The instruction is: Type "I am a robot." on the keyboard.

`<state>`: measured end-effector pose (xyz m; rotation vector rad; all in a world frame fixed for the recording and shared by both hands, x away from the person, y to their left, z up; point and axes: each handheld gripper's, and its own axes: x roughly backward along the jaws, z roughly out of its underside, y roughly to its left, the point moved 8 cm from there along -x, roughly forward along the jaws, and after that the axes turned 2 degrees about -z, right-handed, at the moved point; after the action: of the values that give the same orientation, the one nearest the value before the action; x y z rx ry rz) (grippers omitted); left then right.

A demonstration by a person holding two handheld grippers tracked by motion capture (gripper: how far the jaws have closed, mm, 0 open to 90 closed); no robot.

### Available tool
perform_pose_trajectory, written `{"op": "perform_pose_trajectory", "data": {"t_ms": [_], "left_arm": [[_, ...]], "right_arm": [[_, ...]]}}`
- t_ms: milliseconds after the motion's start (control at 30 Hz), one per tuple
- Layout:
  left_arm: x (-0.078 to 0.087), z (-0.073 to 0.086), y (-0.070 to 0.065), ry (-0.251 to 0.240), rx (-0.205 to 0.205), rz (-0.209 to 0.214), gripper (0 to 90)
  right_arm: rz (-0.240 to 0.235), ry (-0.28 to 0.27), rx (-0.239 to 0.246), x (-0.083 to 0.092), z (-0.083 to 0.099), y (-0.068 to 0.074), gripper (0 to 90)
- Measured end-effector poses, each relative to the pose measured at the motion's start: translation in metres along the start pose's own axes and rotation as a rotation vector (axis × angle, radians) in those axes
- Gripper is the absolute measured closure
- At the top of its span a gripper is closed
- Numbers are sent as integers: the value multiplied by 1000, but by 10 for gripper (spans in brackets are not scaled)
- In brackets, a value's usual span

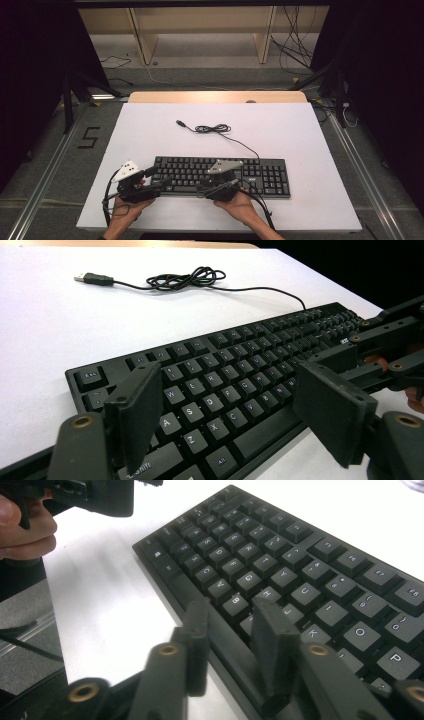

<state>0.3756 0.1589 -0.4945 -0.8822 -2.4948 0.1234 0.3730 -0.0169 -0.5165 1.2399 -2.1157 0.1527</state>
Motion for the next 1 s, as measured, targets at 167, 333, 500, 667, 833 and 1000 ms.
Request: {"op": "perform_pose_trajectory", "data": {"t_ms": [167,333,500,667,833,1000], "left_arm": [[0,0,0,1,0,-1,273],[0,0,0,2,0,-1,273],[0,0,1,3,0,-4,274],[0,0,2,3,3,-8,274],[-1,1,3,5,9,-11,275],[-1,1,4,3,15,-13,275]], "right_arm": [[2,7,12,-1,2,1,815],[3,16,15,-3,4,2,860],[13,30,24,-6,6,2,900],[20,42,23,-9,8,0,900],[26,53,21,-11,10,0,900],[31,64,14,-14,12,-1,900]]}}
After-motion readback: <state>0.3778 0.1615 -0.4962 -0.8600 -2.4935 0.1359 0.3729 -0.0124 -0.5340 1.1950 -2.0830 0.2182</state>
